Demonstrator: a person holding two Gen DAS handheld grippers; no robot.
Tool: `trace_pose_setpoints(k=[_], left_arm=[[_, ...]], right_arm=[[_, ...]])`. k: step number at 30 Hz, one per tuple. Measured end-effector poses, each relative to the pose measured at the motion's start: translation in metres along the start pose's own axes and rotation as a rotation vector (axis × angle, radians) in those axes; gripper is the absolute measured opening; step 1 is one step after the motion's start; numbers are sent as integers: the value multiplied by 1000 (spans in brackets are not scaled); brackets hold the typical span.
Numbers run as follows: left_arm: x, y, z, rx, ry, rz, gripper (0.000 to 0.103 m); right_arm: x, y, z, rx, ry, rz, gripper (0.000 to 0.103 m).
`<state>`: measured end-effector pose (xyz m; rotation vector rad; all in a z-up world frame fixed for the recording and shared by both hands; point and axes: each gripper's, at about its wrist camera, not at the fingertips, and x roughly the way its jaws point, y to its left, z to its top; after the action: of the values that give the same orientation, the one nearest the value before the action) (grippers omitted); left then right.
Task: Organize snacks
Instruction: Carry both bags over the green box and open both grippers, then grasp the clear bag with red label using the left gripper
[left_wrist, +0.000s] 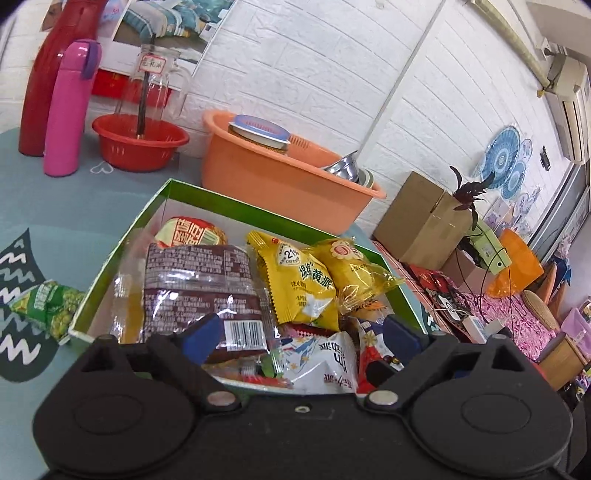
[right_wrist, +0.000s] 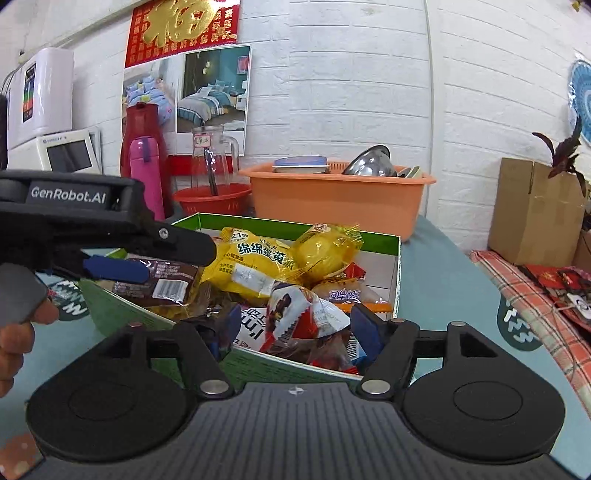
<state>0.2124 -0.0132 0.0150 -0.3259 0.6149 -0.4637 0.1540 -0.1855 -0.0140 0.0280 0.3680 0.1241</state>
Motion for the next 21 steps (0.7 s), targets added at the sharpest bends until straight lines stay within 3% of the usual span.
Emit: trace_pose_setpoints(k=[6, 10, 16, 21], left_arm=[[-39, -2, -3, 11, -28, -5, 103], [-74, 15, -6, 10, -52, 46, 103], [-114, 81, -6, -97, -108, 236, 103], [-114, 140, -4, -178, -110, 378, 103]], right_arm=[[-27, 14, 13, 21, -21, 22, 103], [-49, 26, 17, 33, -29, 74, 103], [-63, 46, 12, 59, -3, 161, 103], [-67, 64, 2, 48, 38, 202, 103]])
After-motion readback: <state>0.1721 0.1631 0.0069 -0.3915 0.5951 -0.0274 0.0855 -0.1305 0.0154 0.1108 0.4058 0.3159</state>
